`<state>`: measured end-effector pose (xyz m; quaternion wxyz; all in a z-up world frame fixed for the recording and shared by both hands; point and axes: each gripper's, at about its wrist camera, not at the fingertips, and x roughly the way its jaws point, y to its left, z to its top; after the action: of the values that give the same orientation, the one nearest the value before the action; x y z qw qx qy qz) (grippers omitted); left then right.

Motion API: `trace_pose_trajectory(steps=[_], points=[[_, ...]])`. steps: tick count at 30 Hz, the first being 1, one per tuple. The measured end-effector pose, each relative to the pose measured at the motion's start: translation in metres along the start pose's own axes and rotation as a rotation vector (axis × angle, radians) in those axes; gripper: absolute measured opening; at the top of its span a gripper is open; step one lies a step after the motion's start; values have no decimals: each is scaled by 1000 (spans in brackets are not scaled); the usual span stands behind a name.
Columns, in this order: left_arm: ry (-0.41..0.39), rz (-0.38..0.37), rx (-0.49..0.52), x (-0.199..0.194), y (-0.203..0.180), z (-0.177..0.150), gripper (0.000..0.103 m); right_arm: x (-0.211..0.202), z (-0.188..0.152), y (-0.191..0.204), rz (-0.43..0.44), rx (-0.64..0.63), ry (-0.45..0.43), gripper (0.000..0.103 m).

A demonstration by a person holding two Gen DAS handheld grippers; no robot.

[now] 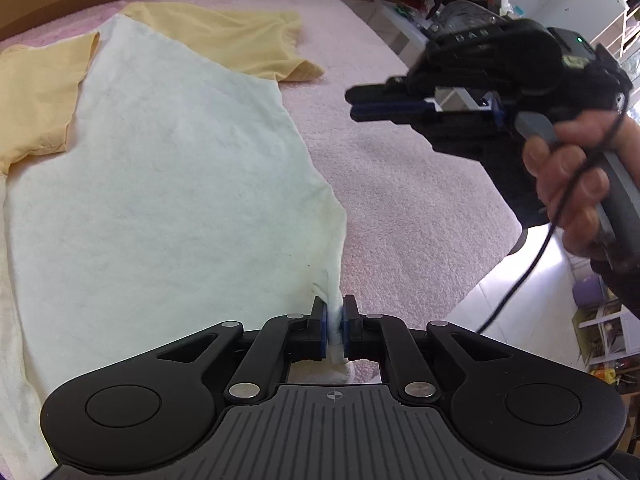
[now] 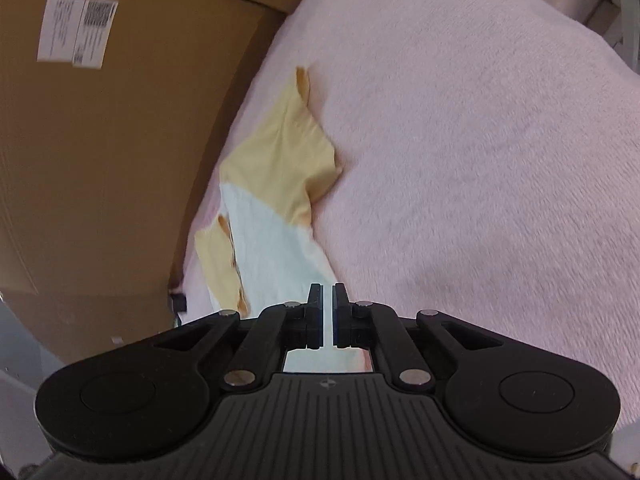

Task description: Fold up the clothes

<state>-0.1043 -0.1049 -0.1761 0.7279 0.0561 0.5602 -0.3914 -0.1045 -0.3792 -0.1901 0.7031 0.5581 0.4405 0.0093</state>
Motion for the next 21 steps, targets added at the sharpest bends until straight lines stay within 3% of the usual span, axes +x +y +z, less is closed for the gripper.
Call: trace_pose_trajectory(steps=[1,3,4,12,16,17,18,21], points=[[0,11,9,0,-1,0,4,5,7,2,-4,6,-12,15],[-1,27,25,-1,-2,0,4,15,17,10,-32,-13,-35,34],[0,34,31,-1,-3,0,4,20,22,13,-48,-25,-45,37],[-4,54,42,-5,-2,1,4,57,48,30,-123,-3,-76,37],[-3,58,34,-6,1,0,4,66,56,33,-144,13,-114,25],[-3,60,31,-6,2,1,4,67,58,35,-156,-1,-122,9],[-2,62,29,-6,2,1,4,67,58,39,-175,-32,-132,4],[-2,63,15,-7,6,1,4,69,52,64,-220,-177,-153,4]])
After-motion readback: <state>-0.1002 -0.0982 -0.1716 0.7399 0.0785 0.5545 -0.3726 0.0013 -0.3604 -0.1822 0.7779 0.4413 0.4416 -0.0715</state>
